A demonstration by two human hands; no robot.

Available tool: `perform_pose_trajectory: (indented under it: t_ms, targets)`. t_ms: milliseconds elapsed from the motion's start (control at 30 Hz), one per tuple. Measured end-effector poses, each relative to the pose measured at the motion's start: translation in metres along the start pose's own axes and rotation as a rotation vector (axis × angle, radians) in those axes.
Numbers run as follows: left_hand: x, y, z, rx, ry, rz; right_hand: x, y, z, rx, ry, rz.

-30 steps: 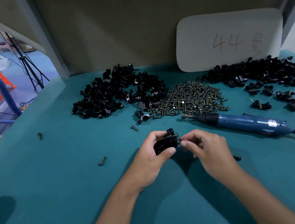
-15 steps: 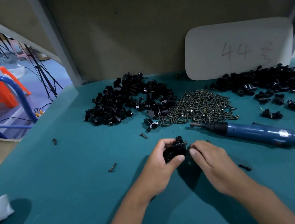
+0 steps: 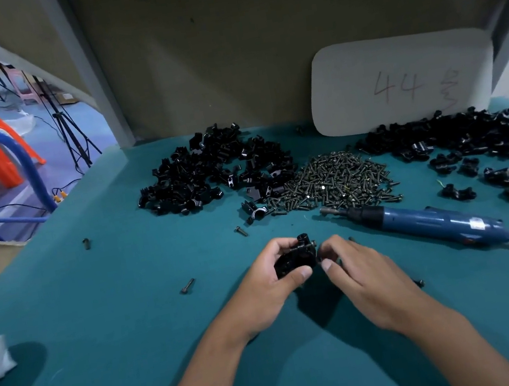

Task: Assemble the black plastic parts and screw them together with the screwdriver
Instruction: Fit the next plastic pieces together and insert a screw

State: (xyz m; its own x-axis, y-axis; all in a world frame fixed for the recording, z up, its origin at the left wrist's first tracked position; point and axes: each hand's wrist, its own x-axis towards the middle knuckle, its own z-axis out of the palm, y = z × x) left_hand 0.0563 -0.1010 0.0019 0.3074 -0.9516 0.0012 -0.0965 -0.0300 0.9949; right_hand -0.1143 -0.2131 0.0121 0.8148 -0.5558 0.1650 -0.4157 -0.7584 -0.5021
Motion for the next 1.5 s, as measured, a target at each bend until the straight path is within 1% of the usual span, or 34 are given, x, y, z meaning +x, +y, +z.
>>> perform_pose_trajectory:
  t_ms: [67, 167, 300, 400, 500, 633, 800, 900, 1033, 1167, 1267, 1500]
  targets:
    - [-0.0003, -0.0011, -0.0003, -0.014, -0.004, -0.004, 0.0012, -0.0004, 0.0008, -0.027, -0.017, -0.008]
    - [-0.0008, -0.0021, 0.001, -0.021, -0.012, -0.004, 0.0029, -0.0021, 0.003, -0.037, -0.04, 0.032]
    - [0.0005, -0.0019, 0.0012, -0.02, -0.019, -0.006, 0.0023, -0.0057, 0.003, 0.058, 0.004, 0.122]
    - [0.0009, -0.0008, 0.0006, -0.035, -0.012, 0.0, -0.0006, -0.0049, 0.0004, 0.037, -0.001, 0.058]
    - [0.0003, 0.0004, -0.0001, -0.052, -0.026, 0.011, 0.0009, -0.0031, -0.001, 0.066, -0.03, 0.005]
    - [-0.0009, 0.0018, -0.0012, -0.066, -0.048, 0.011, 0.0036, -0.0033, 0.003, 0.161, -0.027, 0.015]
    - [-0.0019, 0.0012, -0.0016, -0.063, -0.071, -0.001, 0.0033, -0.0029, 0.0082, 0.187, -0.016, 0.051]
    - [-0.0029, 0.0012, -0.0008, -0.059, -0.088, -0.004, 0.0036, -0.0069, 0.0086, 0.145, -0.011, 0.103]
    - [-0.0023, 0.0024, -0.0002, -0.048, -0.092, -0.019, 0.0022, -0.0074, 0.0053, 0.109, 0.003, 0.122]
    - [-0.0005, 0.0021, -0.0014, -0.066, -0.071, -0.031, 0.0001, -0.0041, 0.0027, 0.084, -0.045, 0.061]
    - [-0.0009, 0.0023, -0.0008, -0.092, -0.074, -0.043, -0.0002, -0.0018, 0.0032, 0.04, -0.047, 0.01]
    - [-0.0008, 0.0017, 0.0038, -0.11, -0.035, -0.022, 0.001, -0.0021, 0.004, -0.011, -0.038, 0.025]
